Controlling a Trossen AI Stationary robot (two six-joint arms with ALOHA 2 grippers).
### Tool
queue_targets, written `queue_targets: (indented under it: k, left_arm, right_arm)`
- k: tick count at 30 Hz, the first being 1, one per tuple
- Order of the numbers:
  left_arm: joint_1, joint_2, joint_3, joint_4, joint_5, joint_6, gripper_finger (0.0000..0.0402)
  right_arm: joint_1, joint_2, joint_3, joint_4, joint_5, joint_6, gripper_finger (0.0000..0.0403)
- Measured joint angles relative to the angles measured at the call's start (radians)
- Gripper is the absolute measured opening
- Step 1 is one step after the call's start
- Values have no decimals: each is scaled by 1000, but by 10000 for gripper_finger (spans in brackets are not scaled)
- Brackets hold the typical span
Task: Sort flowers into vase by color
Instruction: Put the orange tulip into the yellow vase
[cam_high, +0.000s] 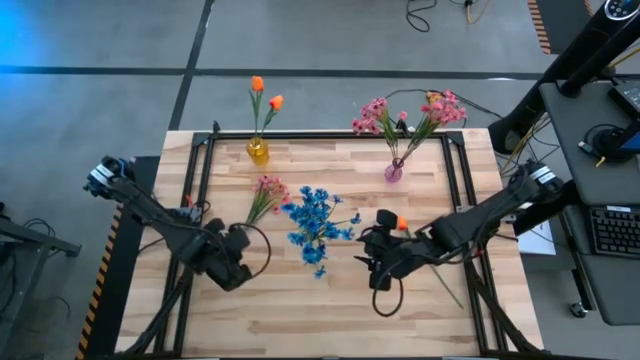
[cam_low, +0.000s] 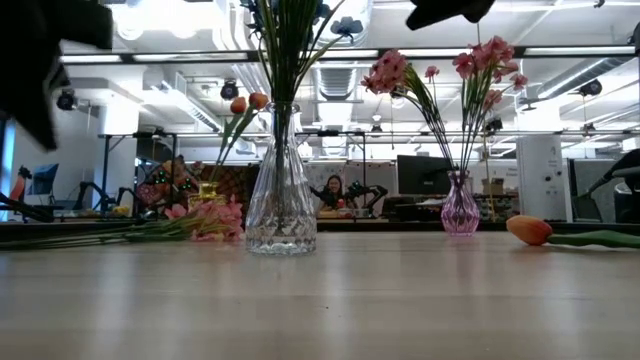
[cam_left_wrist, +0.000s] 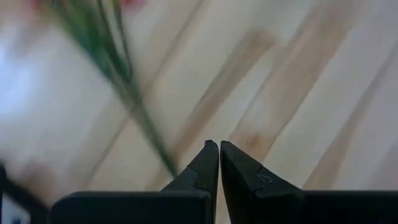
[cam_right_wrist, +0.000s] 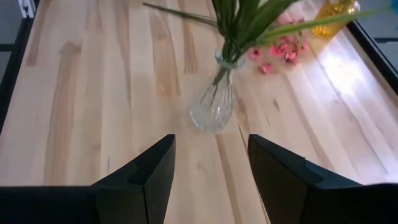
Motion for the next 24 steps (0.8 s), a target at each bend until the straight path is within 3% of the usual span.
queue_targets:
  k: [3, 10, 20, 24]
  left_arm:
    - [25, 0, -56, 43, 88, -10, 1]
    - [124, 0, -177, 198, 184, 38, 1]
    - [301, -2, -209, 205, 183, 124, 1]
    - [310, -2, -210, 205, 146, 118, 1]
  right_arm:
    - [-3, -17, 0, -20, -8, 3, 194]
    - [-5, -72, 0, -89, -21, -15, 190]
    - [-34, -216, -26, -156, -12, -19, 179]
    - [-32, -247, -60, -168, -18, 138, 174]
